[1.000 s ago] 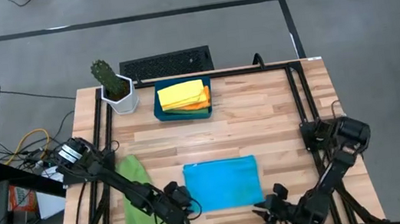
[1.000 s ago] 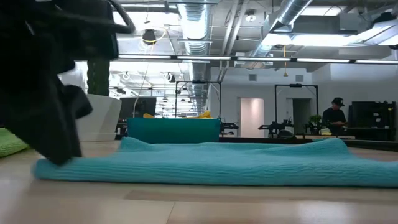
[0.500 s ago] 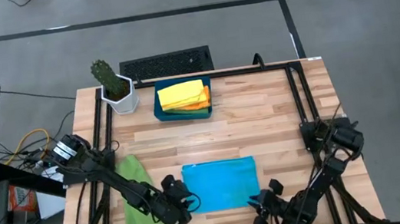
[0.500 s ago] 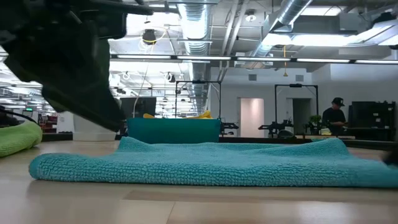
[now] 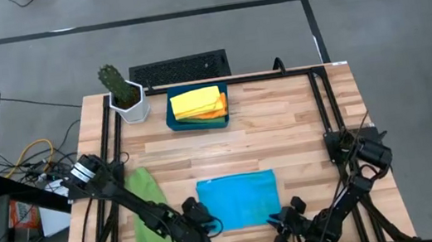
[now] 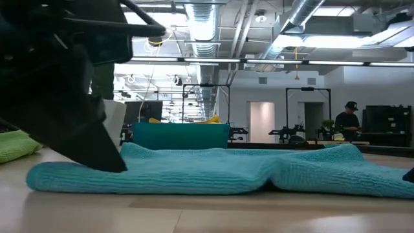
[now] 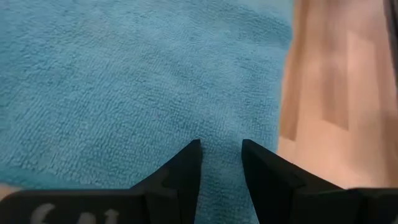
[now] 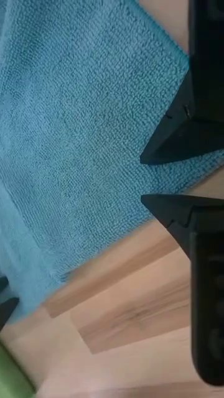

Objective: Fold microfiber towels
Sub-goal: Fold the blue towel

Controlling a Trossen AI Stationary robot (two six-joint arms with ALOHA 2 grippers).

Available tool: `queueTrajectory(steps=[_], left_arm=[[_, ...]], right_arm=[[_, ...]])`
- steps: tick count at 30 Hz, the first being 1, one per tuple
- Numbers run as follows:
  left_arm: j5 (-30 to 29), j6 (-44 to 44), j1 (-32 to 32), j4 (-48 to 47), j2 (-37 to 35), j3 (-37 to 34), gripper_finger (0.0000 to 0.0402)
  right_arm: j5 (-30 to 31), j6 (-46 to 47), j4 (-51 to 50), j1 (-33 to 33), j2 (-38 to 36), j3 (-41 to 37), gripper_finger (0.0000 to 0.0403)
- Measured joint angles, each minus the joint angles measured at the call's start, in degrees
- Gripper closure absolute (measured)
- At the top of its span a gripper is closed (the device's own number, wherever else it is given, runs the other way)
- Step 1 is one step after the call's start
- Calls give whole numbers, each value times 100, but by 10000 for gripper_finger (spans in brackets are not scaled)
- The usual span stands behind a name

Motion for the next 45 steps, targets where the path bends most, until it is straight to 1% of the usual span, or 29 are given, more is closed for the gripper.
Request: queueTrajectory(steps=[3,8,11,13,16,19,23,25,27,29,31,33,35,39,40,41,45], left_arm=[[-93,-133,-9,-439,-30,13,288],[164,-127,-16,-732,-36,15,288],[237,-2,1,-793,-183,3,288],[356,208,80,-900,-327,30,288],[442,545,231,-1272,-605,57,288],[386,615,353,-1715,-973,132,288],[321,662,415,-2037,-1278,118,288],[200,699,412,-1887,-1409,137,288],[-70,712,390,-1581,-1429,138,288],[-389,818,376,-985,-1371,135,288],[-507,1084,376,-149,-1213,144,288],[-488,1373,397,498,-991,144,288],[-437,1530,463,1126,-737,144,288],[-12,1538,661,1934,-235,144,288],[100,1509,697,2103,-130,142,288],[219,1482,723,2246,-37,142,288],[351,1253,767,2312,215,144,288]], right_arm=[[-14,-2,15,-3,5,-2,287],[-90,1,-13,42,-9,-2,287],[-214,-90,-137,51,-207,-20,287],[-306,-449,-297,38,-444,-37,287],[-187,-1135,-546,-31,-955,-24,287],[22,-1762,-852,-127,-1413,-28,287],[52,-2348,-947,-158,-1787,-16,287],[-96,-2524,-936,-125,-1762,-21,284],[-115,-2505,-895,-71,-1614,-20,278],[-109,-2295,-894,-13,-1455,-25,270],[-171,-2253,-776,29,-1339,-26,260],[-302,-2353,-657,53,-1253,-24,251],[-532,-2730,-372,27,-1171,-24,242],[-1517,-4130,227,-144,-979,-24,227],[-1749,-4394,403,-193,-945,-24,224],[-1836,-4590,568,-230,-919,-24,221],[-1957,-4632,618,-387,-891,-17,213]])
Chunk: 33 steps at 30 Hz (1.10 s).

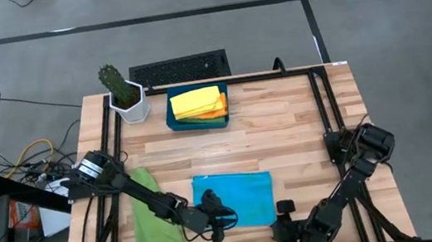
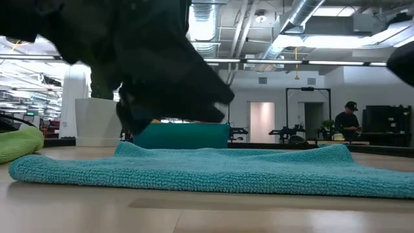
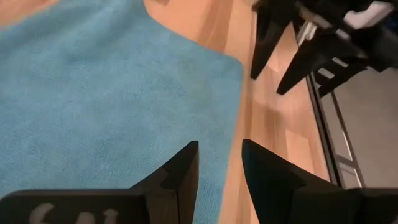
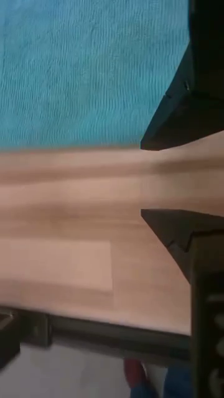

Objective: Fold microfiber towels
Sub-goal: Fold the blue towel

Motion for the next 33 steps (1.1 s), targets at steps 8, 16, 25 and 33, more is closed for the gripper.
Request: queueTrajectory(steps=[8,16,25,33], left_arm=[[-26,-54,-20,24,13,4,288],[-49,81,-26,-30,8,7,288],[111,98,72,-175,-400,11,288],[-212,317,-195,-665,-444,632,305]], right_arm=[[30,131,-334,21,-170,2,218],[168,175,-546,-83,-90,-31,229],[-272,500,91,-166,-133,-624,243],[-352,488,183,-281,-129,-628,314]])
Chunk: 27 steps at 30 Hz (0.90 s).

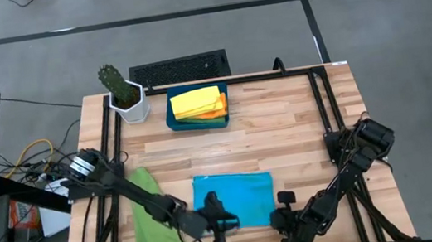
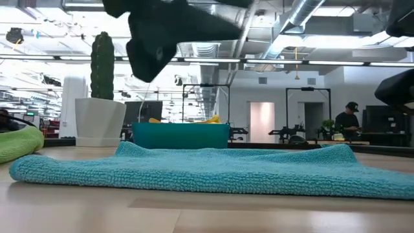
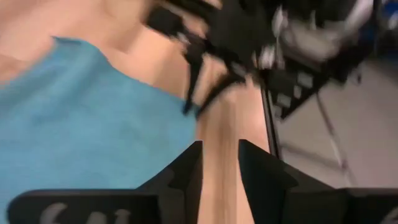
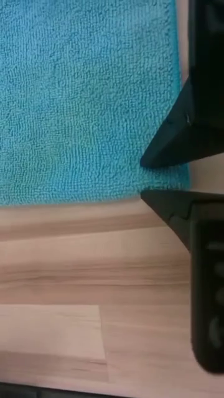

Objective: Fold microfiber towels
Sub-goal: Fold the blue towel

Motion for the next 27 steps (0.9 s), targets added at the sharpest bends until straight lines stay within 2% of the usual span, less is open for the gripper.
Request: queueTrajectory(steps=[7,12,23,27], left_arm=[[-119,429,-135,-875,932,1185,364],[25,337,-80,-1039,1513,1586,392],[-213,-610,-69,-1252,1850,1627,401],[-587,-814,-46,-1297,1858,1619,401]], right_arm=[[-74,3,134,-95,17,53,335],[-181,70,224,-153,20,55,335],[-113,240,298,-100,32,51,335],[-109,242,351,-98,35,47,335]])
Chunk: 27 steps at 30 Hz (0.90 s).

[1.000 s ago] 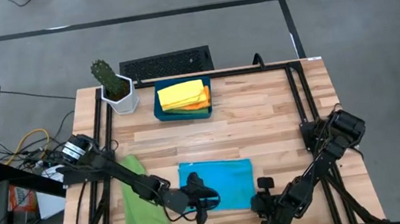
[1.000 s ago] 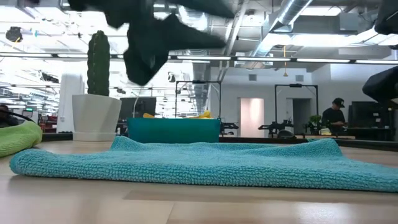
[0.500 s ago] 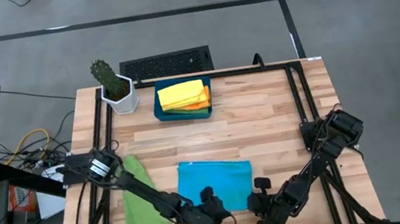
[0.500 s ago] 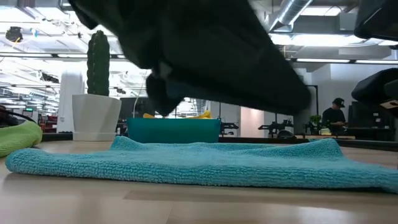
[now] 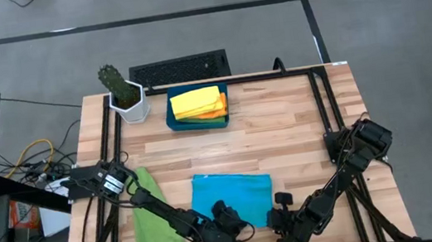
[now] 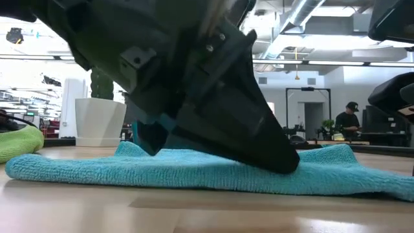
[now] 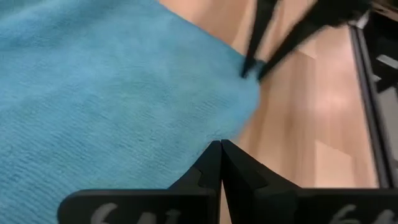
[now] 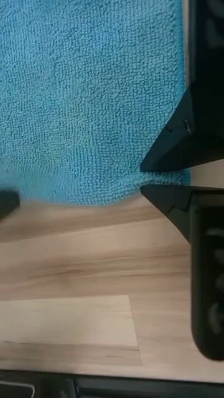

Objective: Fold microfiber towels
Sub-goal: Fold the blue towel

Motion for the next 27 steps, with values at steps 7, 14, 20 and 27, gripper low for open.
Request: queueTrajectory(steps=[7,14,20,27], left_arm=[[124,-379,101,-240,-1,0,401],[954,-557,87,-307,-21,4,401],[1540,-637,28,-470,-265,-9,401],[214,-712,38,-552,-616,-2,401]], right_arm=[[-25,-44,82,28,4,0,335],[-32,-177,74,37,4,0,335],[-28,-192,70,37,4,2,335],[-25,-192,91,45,4,2,335]])
